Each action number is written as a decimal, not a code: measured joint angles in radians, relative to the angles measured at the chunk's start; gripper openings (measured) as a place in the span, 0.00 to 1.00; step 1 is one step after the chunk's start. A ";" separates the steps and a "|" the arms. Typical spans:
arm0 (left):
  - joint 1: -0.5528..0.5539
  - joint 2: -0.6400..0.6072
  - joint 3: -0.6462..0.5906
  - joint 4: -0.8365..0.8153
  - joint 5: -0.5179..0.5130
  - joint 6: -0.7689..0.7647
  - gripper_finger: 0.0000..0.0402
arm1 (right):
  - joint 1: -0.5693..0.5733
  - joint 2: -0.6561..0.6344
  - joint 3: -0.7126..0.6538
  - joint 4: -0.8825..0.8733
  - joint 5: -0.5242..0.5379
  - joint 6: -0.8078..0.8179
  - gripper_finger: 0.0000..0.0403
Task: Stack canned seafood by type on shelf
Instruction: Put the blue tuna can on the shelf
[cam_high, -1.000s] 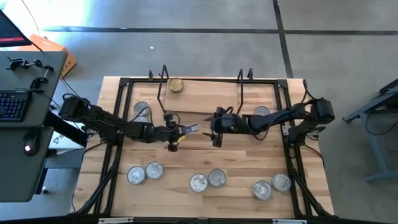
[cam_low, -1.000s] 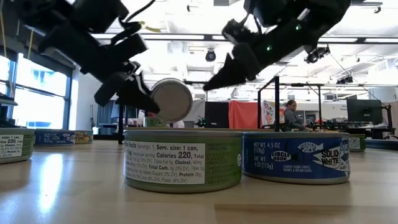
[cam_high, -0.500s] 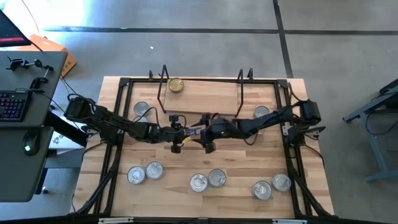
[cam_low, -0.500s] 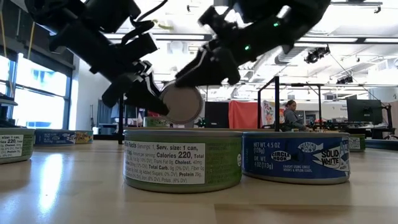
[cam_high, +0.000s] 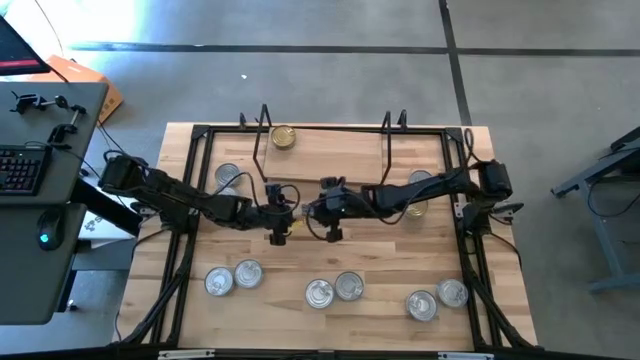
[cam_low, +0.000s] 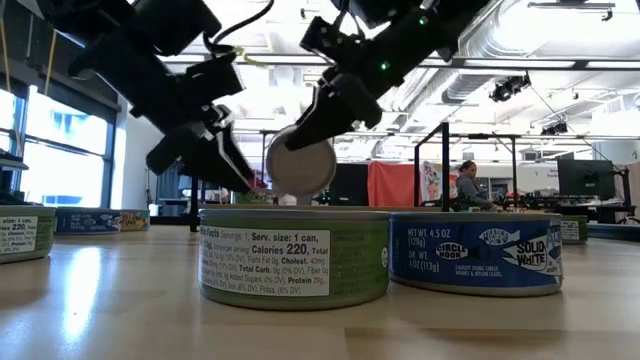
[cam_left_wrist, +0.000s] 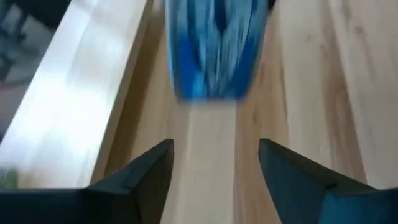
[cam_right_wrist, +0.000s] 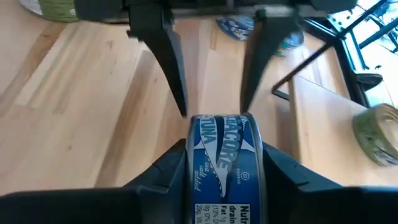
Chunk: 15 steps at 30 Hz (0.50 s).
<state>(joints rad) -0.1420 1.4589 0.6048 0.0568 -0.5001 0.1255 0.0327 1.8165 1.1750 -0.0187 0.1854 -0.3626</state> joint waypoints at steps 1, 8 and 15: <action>-0.004 -0.019 0.000 -0.036 -0.011 -0.034 0.58 | -0.007 -0.007 0.000 -0.013 -0.001 -0.001 0.31; -0.054 -0.164 0.000 -0.269 -0.171 -0.224 0.60 | -0.108 -0.009 -0.019 0.041 0.028 -0.072 0.31; -0.082 -0.223 0.000 -0.273 -0.316 -0.221 0.60 | -0.251 0.007 -0.018 0.215 0.145 -0.273 0.31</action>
<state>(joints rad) -0.2241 1.2360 0.6048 -0.2162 -0.8161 -0.0951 -0.2185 1.8232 1.1572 0.1967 0.3303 -0.6359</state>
